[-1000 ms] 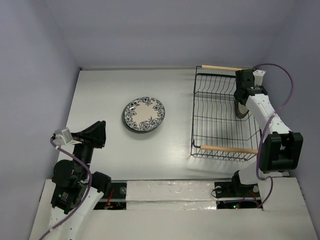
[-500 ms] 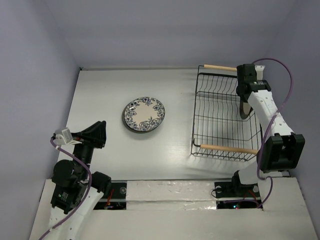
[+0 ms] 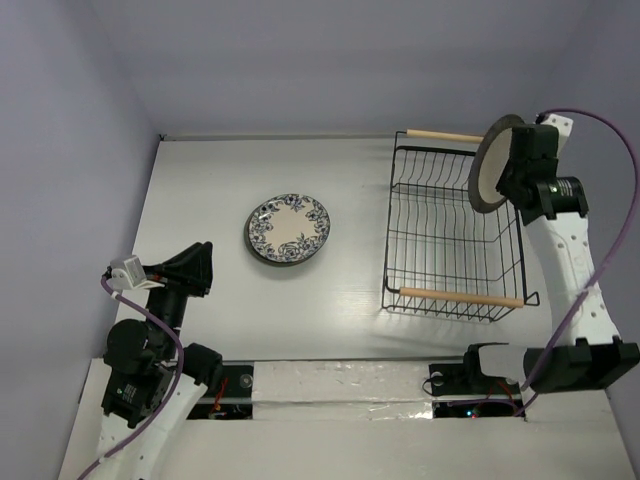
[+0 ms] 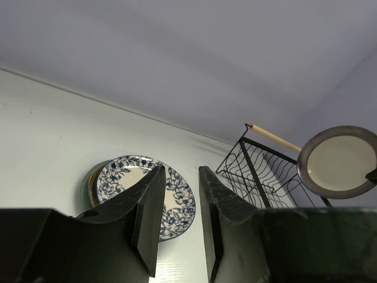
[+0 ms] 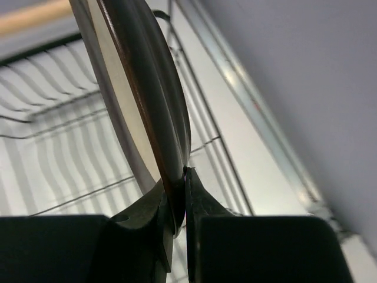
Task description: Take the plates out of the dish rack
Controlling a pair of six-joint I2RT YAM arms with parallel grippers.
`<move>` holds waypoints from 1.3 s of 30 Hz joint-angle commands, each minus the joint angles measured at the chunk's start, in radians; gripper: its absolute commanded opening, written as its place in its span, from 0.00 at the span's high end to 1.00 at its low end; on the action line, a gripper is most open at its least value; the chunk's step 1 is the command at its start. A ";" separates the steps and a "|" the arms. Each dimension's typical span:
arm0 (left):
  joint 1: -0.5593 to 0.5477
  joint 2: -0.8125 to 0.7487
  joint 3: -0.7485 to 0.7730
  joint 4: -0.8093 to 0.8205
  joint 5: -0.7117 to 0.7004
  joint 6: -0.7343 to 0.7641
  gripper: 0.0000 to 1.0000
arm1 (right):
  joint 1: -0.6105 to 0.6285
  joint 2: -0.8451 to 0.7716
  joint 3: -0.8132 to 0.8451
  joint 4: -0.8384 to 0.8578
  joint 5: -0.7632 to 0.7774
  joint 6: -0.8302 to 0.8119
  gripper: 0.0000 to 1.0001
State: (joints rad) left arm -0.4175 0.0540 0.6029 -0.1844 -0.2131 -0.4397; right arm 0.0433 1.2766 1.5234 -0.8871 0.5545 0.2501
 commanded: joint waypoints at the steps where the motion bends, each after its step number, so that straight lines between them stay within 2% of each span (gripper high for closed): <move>1: -0.004 0.003 0.020 0.033 0.006 0.001 0.73 | -0.003 -0.138 0.045 0.203 -0.182 0.176 1.00; 2: -0.004 0.001 0.020 0.033 0.006 0.001 0.73 | -0.003 -0.201 0.014 0.285 -0.242 0.211 1.00; 4: -0.004 0.003 0.018 0.031 0.006 0.004 0.73 | 0.015 -0.253 -0.102 0.382 -0.418 0.324 1.00; 5: -0.004 0.006 0.018 0.036 0.006 0.006 0.73 | 0.024 -0.275 -0.150 0.493 -0.467 0.366 1.00; 7: -0.004 0.010 0.018 0.036 0.006 0.007 0.73 | 0.074 -0.304 -0.244 0.609 -0.604 0.472 1.00; 8: -0.004 0.020 0.018 0.036 0.006 0.007 0.73 | 0.101 -0.303 -0.322 0.723 -0.632 0.501 1.00; 12: -0.015 0.043 0.018 0.036 0.006 0.009 0.72 | 0.243 -0.231 -0.402 0.920 -0.683 0.577 1.00; 17: -0.015 0.060 0.015 0.037 0.006 0.007 0.70 | 0.397 -0.053 -0.410 1.140 -0.719 0.661 1.00; 22: -0.015 0.075 0.014 0.039 0.006 0.007 0.69 | 0.510 0.167 -0.349 1.287 -0.788 0.730 1.00; 27: -0.015 0.090 0.015 0.037 0.006 0.002 0.68 | 0.564 0.341 -0.324 1.367 -0.791 0.759 1.00; 30: -0.015 0.092 0.017 0.031 0.006 0.001 0.67 | 0.586 0.386 -0.324 1.387 -0.788 0.773 1.00; 39: -0.015 0.096 0.017 0.028 0.006 -0.002 0.67 | 0.635 0.491 -0.347 1.395 -0.806 0.796 0.90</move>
State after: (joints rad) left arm -0.4263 0.1337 0.6025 -0.1848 -0.2131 -0.4400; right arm 0.6571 1.8095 1.1072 0.2367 -0.2123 0.9985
